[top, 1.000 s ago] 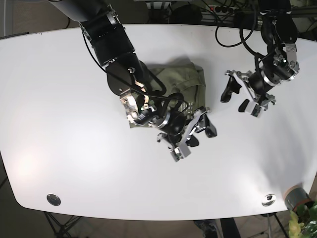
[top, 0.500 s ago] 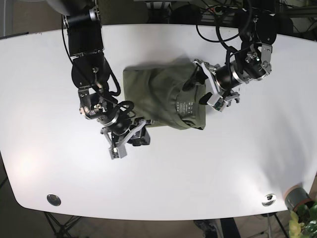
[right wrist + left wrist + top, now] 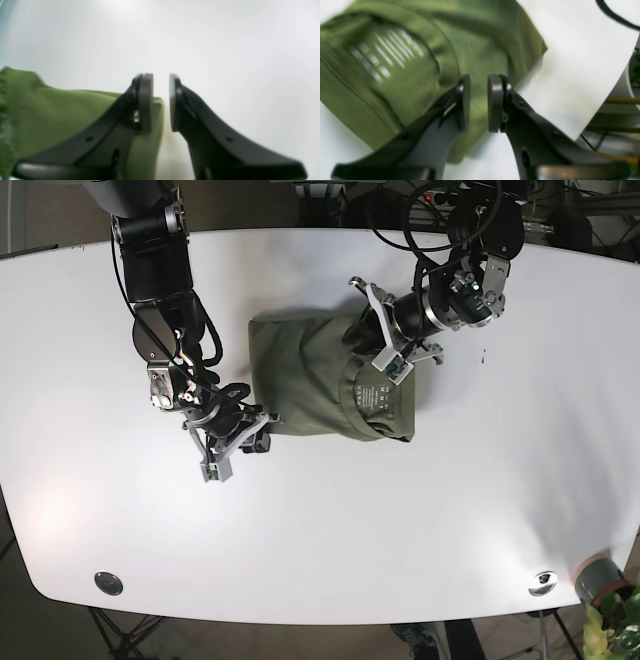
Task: Fold the T-shirt properly
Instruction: 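Grasp the folded bundle with both grippers and flip it over, then rotate the folded bundle with both grippers to square it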
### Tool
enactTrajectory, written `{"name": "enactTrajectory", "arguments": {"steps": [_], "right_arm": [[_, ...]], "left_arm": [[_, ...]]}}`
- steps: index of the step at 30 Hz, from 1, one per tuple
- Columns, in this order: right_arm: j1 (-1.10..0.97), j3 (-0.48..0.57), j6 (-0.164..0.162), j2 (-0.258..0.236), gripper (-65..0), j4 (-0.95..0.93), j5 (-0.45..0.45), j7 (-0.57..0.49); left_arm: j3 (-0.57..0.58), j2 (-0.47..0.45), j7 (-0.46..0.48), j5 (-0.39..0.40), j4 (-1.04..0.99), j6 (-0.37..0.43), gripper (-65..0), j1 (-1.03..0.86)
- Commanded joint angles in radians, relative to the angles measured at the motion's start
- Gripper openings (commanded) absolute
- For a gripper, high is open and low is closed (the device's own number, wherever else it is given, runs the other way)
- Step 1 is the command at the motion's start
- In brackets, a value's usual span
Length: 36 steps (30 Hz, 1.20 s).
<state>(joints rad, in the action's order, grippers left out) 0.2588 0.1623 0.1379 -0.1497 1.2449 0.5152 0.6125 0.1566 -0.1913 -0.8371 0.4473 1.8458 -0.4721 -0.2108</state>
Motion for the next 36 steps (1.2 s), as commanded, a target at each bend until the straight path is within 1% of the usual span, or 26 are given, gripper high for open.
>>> {"name": "enactTrajectory", "arguments": {"steps": [1,4,10,17,19,21,24,29,31,36], "right_arm": [[0.021,-0.004,0.01,-0.006,-54.5,-0.012,0.006,-0.029],[0.02,-0.004,0.01,-0.006,-54.5,-0.024,0.006,-0.05],[0.017,-0.004,0.01,-0.006,-54.5,-0.031,0.006,-0.058],[0.018,-0.004,0.01,-0.006,-54.7,-0.07,0.006,-0.062],[0.015,-0.004,0.022,-0.006,-54.7,-0.07,0.006,-0.062],[0.003,-0.004,0.047,-0.008,-54.7,-0.07,0.004,-0.062],[-0.014,-0.005,0.072,-0.026,-54.9,-0.064,-0.011,-0.064],[-0.068,-0.007,0.073,-0.027,-54.9,-0.018,-0.046,-0.064],[-0.102,-0.007,0.073,-0.032,-54.9,0.022,-0.051,-0.064],[-0.168,-0.008,0.073,-0.035,-54.9,0.097,-0.05,-0.064]], "left_arm": [[-0.004,-0.009,0.019,0.008,-0.015,-0.003,-55.3,0.009],[-0.03,-0.012,0.019,0.003,-0.056,-0.003,-55.3,0.009],[-0.093,-0.024,0.02,0.002,-0.125,-0.004,-55.3,0.015],[-0.102,-0.05,0.022,0.003,-0.254,-0.004,-55.3,0.084],[-0.105,-0.05,0.022,0.002,-0.263,-0.004,-55.3,0.096],[-0.105,-0.052,0.022,0.002,-0.265,-0.004,-55.3,0.109],[-0.099,-0.07,0.02,0.002,-0.266,-0.004,-55.1,0.132],[-0.098,-0.073,0.019,0.0,-0.295,-0.004,-55.0,0.189],[-0.096,-0.093,0.019,0.0,-0.326,-0.004,-55.0,0.227],[-0.025,-0.122,0.022,0.0,-0.389,-0.004,-55.0,0.314]]}}
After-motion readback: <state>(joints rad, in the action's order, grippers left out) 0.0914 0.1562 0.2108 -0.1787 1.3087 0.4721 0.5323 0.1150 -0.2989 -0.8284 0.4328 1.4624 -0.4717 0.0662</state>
